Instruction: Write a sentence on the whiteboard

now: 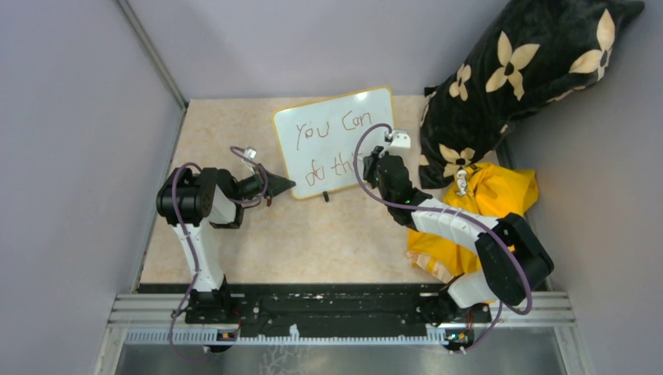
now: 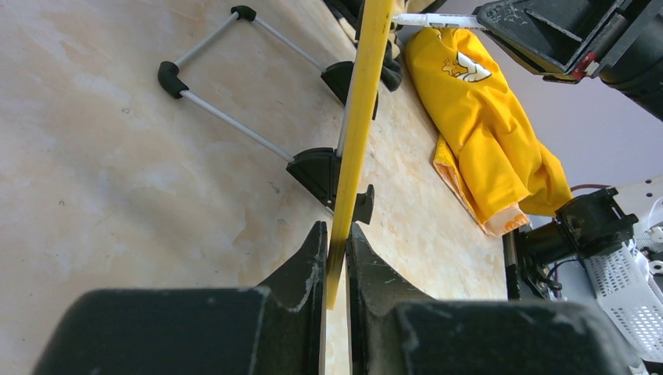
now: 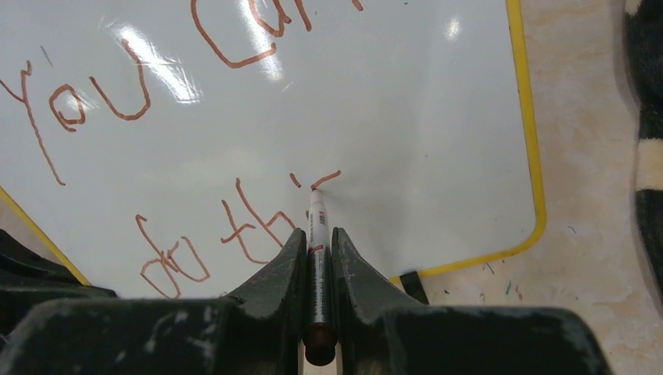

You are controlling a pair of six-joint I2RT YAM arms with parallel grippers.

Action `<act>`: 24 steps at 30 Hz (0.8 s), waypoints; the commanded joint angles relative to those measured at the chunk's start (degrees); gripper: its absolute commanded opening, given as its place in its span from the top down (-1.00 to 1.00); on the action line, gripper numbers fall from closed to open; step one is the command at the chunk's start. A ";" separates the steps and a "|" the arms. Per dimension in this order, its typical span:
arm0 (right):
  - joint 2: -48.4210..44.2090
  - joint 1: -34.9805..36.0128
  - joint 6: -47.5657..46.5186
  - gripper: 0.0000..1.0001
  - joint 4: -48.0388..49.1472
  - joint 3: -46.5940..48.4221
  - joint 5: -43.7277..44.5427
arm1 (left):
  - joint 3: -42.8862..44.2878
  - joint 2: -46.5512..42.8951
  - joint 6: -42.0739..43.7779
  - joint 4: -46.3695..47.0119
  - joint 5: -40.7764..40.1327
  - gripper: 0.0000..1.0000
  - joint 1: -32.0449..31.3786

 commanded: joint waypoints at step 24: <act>-2.01 -2.29 1.34 1.00 -4.51 -1.83 4.56 | 0.57 0.66 -0.34 -1.15 0.50 1.00 -0.27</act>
